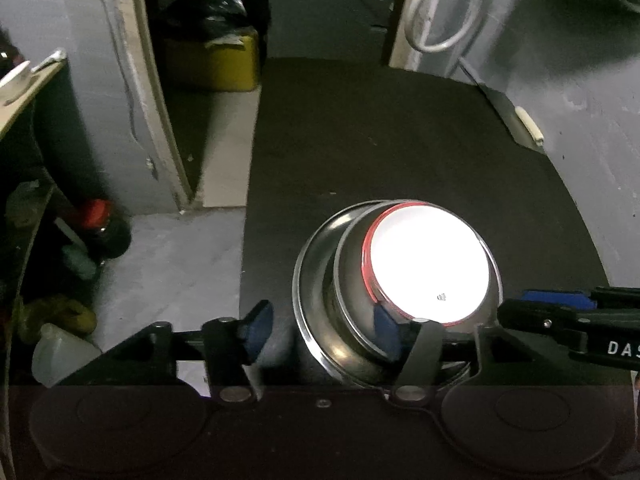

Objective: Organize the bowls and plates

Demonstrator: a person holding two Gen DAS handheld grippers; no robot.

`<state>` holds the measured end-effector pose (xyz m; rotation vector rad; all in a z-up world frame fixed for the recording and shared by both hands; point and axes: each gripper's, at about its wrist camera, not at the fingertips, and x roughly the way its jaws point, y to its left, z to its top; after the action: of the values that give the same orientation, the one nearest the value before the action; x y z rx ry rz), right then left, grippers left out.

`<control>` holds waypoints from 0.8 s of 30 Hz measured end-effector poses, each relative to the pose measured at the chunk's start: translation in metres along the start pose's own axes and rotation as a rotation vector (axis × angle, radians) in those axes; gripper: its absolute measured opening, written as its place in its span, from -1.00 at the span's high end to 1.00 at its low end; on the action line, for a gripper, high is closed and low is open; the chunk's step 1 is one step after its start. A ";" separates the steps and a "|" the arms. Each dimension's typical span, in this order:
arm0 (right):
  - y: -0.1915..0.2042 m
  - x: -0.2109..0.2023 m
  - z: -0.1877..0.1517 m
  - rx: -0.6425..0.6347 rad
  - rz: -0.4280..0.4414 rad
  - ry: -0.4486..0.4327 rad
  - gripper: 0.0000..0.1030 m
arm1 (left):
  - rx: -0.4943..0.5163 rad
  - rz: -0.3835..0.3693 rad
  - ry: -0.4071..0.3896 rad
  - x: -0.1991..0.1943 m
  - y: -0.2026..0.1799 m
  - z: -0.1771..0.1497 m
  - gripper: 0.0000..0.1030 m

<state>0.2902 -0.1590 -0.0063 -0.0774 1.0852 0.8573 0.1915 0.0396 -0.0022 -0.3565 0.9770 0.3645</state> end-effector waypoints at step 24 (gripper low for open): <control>0.030 -0.071 -0.027 -0.056 0.023 -0.217 -0.99 | -0.087 0.041 -0.168 -0.076 0.002 -0.043 -0.98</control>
<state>0.2379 -0.1913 0.0474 -0.0176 0.8608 0.8953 0.1200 0.0115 0.0401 -0.3793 0.8061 0.4679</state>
